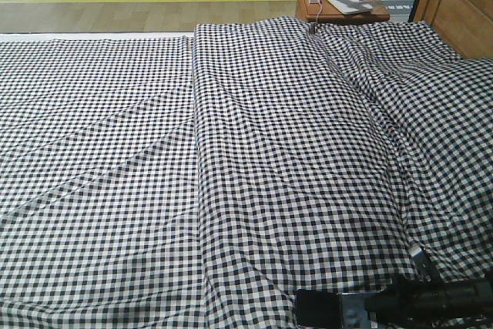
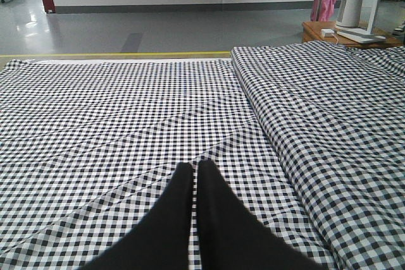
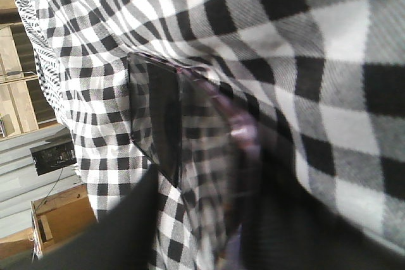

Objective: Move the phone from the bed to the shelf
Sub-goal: 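Lift the phone off the sheet with the right gripper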

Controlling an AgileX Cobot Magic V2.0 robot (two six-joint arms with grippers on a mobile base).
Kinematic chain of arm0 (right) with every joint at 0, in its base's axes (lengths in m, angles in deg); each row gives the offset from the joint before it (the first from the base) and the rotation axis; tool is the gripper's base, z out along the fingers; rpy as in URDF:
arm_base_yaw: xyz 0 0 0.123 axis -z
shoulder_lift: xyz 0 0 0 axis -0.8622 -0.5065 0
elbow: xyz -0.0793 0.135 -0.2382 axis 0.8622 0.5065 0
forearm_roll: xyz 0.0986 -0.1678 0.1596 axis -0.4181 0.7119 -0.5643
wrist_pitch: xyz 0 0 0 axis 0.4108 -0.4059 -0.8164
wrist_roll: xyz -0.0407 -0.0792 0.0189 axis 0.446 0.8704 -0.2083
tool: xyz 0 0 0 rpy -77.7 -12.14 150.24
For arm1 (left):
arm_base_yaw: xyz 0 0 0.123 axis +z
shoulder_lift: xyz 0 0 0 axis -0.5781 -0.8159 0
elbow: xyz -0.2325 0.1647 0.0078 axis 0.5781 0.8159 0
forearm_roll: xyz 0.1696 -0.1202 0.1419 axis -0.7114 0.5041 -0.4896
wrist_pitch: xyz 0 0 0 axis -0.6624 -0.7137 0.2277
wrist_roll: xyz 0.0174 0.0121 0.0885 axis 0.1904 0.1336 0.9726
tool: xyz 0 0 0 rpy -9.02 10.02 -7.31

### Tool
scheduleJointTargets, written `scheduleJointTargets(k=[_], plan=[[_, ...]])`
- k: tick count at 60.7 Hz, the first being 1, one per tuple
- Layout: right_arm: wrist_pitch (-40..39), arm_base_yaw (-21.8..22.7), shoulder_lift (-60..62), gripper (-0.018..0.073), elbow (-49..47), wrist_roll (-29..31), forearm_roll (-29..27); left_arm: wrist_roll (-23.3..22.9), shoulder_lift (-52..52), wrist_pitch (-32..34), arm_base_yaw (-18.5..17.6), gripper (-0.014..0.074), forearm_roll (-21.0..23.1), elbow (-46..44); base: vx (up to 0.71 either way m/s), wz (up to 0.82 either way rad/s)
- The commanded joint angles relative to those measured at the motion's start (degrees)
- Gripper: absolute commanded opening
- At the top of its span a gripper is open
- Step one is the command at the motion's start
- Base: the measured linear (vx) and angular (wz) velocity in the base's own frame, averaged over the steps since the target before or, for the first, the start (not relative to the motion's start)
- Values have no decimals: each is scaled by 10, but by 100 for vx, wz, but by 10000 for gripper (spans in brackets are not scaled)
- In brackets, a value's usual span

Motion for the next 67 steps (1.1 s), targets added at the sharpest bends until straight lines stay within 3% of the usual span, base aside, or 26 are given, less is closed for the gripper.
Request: scheduleJointTargets(k=[1, 6, 58, 67], plan=[[48, 0, 26, 81, -1, 11, -3, -2, 4, 42, -2, 1, 5, 2, 0, 0], [48, 0, 26, -15, -1, 11, -3, -2, 4, 42, -2, 1, 5, 2, 0, 0], [163, 0, 103, -4, -1, 13, 3, -2, 4, 42, -2, 1, 5, 2, 0, 0], [163, 0, 132, -4, 1, -12, 17, -2, 4, 42, -2, 1, 5, 2, 0, 0]])
